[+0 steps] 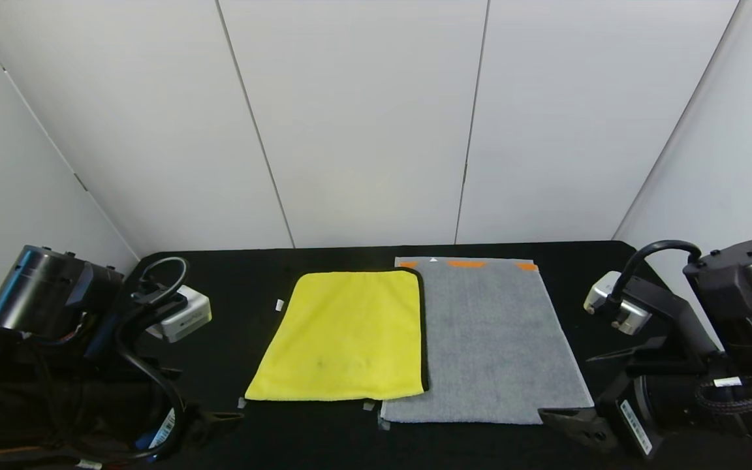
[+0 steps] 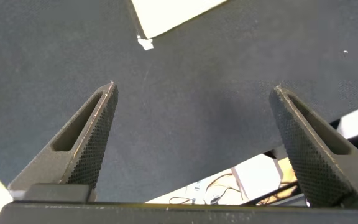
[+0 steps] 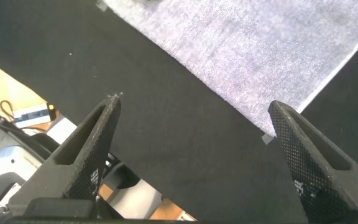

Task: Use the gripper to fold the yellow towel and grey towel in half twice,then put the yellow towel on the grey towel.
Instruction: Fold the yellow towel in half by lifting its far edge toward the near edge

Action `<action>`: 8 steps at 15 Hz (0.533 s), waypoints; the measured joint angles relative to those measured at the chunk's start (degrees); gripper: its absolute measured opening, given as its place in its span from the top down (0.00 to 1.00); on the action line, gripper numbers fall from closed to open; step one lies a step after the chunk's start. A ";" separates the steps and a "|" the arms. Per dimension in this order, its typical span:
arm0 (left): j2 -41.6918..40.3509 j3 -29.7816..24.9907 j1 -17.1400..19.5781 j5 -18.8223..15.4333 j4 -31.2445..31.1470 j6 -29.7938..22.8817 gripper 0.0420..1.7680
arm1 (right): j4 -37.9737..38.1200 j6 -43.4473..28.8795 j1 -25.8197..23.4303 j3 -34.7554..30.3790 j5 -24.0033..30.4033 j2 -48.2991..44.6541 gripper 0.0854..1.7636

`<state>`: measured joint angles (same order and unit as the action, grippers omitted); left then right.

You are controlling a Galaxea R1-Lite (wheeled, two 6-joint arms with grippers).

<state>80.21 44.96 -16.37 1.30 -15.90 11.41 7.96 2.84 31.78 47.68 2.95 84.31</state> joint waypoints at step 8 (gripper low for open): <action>7.19 3.11 2.86 1.91 0.16 -0.26 0.03 | -0.05 -0.13 6.45 7.63 -3.57 9.40 0.03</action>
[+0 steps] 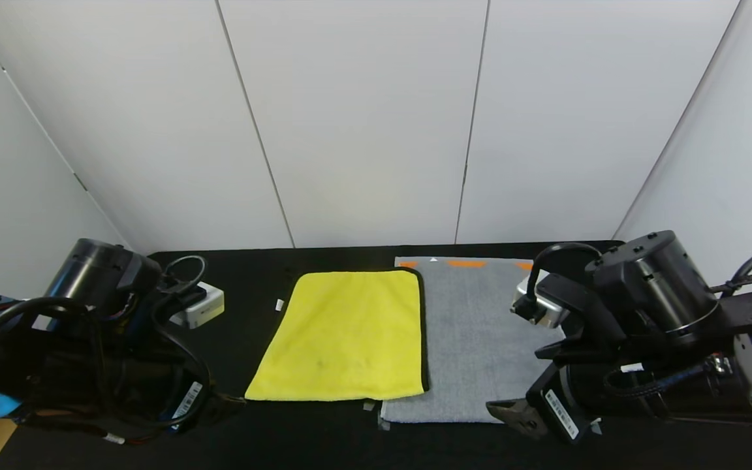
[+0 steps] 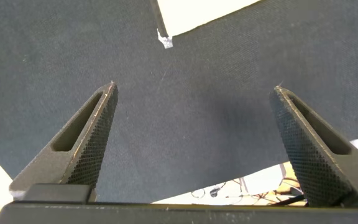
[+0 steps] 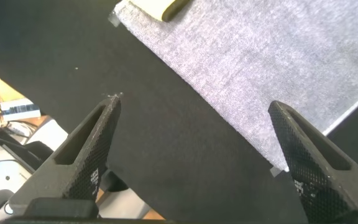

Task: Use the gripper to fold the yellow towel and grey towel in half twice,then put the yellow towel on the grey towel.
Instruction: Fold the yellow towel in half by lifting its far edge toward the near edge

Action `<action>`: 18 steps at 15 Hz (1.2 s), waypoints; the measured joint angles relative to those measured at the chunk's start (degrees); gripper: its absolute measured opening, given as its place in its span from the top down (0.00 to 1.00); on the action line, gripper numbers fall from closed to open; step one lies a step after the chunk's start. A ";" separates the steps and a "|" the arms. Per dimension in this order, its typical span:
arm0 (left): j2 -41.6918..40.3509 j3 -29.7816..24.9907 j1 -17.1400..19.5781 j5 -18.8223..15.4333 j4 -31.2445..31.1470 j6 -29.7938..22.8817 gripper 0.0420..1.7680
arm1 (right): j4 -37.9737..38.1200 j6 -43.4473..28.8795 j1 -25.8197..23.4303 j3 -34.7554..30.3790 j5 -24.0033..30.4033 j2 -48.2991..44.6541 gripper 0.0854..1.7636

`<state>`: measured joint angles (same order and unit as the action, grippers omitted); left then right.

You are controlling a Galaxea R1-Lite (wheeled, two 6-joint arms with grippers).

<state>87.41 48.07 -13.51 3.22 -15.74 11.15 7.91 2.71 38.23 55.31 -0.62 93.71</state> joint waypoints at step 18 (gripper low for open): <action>12.40 6.29 1.69 -0.32 -0.11 1.73 0.03 | -0.01 0.07 4.62 9.35 -3.67 13.87 0.03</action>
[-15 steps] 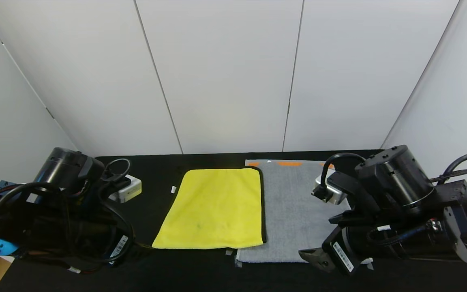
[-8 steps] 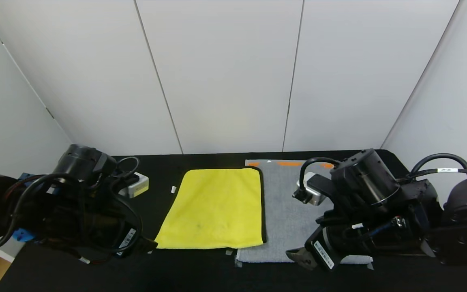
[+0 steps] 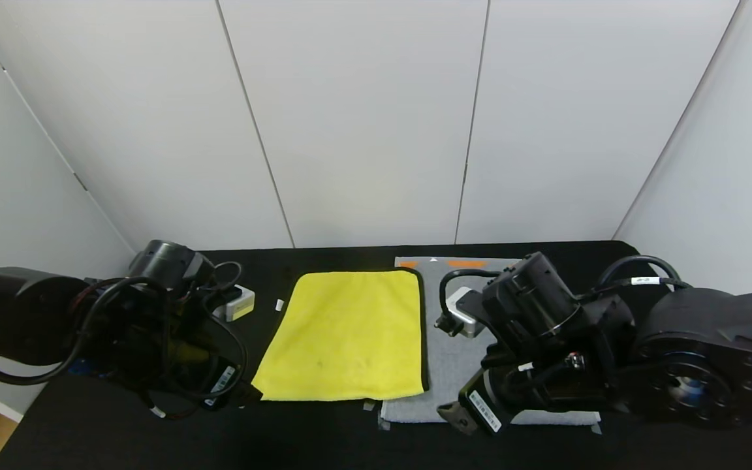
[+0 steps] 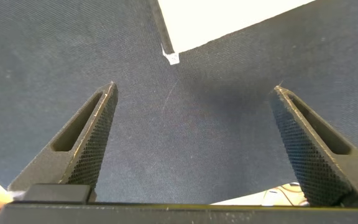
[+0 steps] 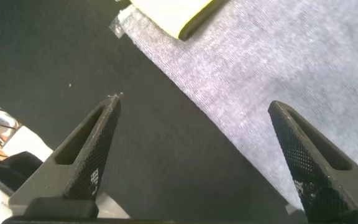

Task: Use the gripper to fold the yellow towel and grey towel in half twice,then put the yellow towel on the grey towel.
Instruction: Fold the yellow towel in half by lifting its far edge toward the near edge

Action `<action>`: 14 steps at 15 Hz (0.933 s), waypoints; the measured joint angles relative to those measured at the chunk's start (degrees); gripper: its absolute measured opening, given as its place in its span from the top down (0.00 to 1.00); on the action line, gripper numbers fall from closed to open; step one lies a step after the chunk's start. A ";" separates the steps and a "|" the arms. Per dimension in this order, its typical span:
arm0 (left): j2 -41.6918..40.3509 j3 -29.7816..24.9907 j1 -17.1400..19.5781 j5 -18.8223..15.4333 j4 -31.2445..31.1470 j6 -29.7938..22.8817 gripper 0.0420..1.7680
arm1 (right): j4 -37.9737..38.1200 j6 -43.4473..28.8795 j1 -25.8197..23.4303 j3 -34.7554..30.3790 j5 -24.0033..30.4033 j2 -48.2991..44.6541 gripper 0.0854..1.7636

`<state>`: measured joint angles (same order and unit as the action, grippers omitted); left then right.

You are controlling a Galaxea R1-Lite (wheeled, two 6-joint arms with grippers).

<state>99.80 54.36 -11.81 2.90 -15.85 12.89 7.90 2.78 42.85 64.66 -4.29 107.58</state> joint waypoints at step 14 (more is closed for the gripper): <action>10.78 5.01 0.21 -1.12 0.11 -0.24 0.03 | 0.55 -0.16 1.41 10.18 -3.18 12.43 0.03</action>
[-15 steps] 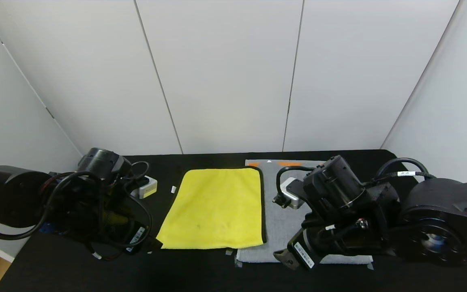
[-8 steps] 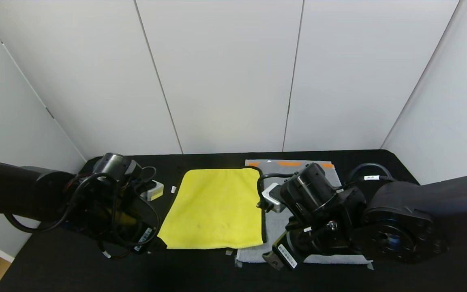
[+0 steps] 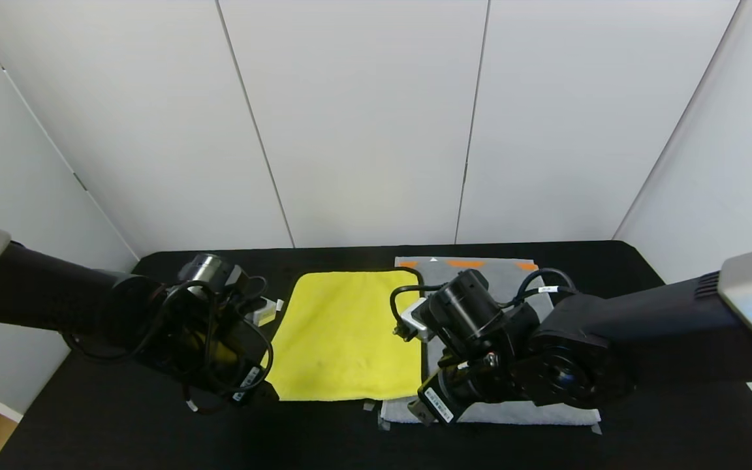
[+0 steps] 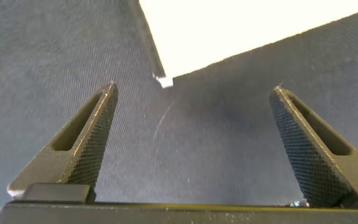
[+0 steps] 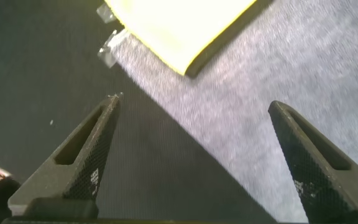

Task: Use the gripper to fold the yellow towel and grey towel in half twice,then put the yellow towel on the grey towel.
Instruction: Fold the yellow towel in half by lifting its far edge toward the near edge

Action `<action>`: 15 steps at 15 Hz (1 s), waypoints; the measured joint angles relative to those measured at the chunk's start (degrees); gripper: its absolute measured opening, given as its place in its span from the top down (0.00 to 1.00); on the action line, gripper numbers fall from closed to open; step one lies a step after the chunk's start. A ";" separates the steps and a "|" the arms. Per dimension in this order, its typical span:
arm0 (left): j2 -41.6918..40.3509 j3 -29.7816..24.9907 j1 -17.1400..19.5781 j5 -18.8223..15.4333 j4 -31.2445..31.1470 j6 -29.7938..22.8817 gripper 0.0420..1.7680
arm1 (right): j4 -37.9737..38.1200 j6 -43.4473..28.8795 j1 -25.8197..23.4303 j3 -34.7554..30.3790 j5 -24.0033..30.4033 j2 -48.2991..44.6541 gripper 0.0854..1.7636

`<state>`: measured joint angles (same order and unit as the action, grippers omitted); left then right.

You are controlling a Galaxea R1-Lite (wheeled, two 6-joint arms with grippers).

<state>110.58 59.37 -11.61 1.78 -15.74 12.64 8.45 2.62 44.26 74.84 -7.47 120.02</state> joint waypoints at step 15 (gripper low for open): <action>8.58 5.99 1.17 0.02 -1.17 4.19 0.03 | 0.44 -0.11 0.02 7.28 -2.10 7.59 0.03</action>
<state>119.16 65.35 -10.44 1.80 -16.91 16.84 8.89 2.51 44.29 82.12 -9.57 127.61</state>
